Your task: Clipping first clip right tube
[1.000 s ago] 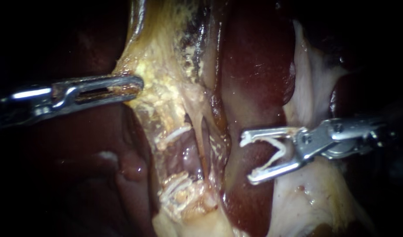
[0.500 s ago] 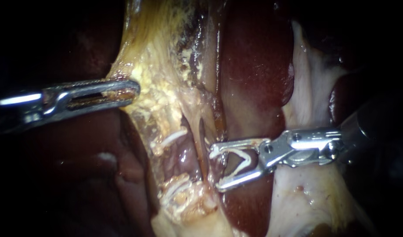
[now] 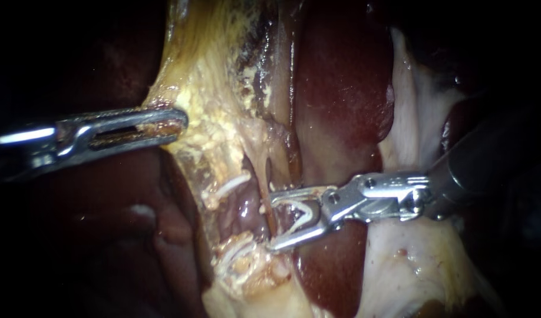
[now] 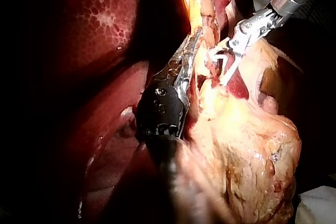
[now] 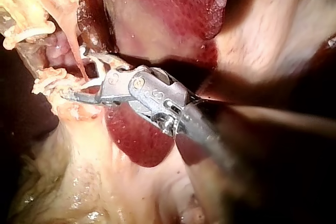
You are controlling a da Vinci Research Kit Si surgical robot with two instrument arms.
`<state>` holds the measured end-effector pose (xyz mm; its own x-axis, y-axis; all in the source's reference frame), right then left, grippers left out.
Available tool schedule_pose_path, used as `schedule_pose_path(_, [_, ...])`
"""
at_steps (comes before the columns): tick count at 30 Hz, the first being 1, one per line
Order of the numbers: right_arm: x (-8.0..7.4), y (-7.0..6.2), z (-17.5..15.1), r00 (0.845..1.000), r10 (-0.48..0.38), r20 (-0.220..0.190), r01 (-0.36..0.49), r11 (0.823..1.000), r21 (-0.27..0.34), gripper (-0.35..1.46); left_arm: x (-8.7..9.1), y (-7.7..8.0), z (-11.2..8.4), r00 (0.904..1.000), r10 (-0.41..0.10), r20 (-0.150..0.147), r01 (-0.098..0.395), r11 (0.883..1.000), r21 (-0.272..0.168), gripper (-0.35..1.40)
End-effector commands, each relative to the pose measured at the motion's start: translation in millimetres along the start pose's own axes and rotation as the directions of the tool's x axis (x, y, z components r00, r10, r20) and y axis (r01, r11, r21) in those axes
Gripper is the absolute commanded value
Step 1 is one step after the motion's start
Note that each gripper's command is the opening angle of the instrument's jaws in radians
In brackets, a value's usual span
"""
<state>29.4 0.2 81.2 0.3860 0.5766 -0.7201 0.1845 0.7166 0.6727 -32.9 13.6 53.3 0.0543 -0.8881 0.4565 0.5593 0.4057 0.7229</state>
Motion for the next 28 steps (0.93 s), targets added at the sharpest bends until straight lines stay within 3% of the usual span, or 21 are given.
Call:
schedule_pose_path(1, [0.0,-0.1,0.1,1.0,-0.001,0.002,0.001,1.0,0.011,0.53,0.0,0.0,0.0,1.0,0.0,0.0,0.0,1.0,0.0,-0.35])
schedule_pose_path(5, [0.0,-0.1,-0.1,1.0,0.001,0.004,-0.001,1.0,0.019,0.43,0.0,0.0,0.0,1.0,0.0,0.0,0.0,1.0,0.0,-0.35])
schedule_pose_path(7, [0.0,-0.1,-0.3,1.0,0.0,0.003,0.0,1.0,0.012,0.28,0.1,0.0,0.0,1.0,0.0,0.0,0.0,1.0,0.0,-0.35])
schedule_pose_path(10, [0.1,0.0,-0.7,1.0,0.002,0.007,-0.002,1.0,-0.007,-0.26,0.1,0.0,0.0,1.0,0.0,0.0,0.0,1.0,0.0,-0.35])
schedule_pose_path(11, [0.1,0.0,-0.9,1.0,0.009,0.019,-0.009,1.0,-0.009,-0.35,0.1,0.0,0.0,1.0,0.0,0.0,0.0,1.0,0.0,-0.35])
schedule_pose_path(28, [-0.2,-0.2,-1.0,0.998,0.054,0.027,-0.054,0.999,-0.001,-0.35,0.0,0.0,0.0,1.0,0.0,0.0,0.0,1.0,0.0,-0.35])
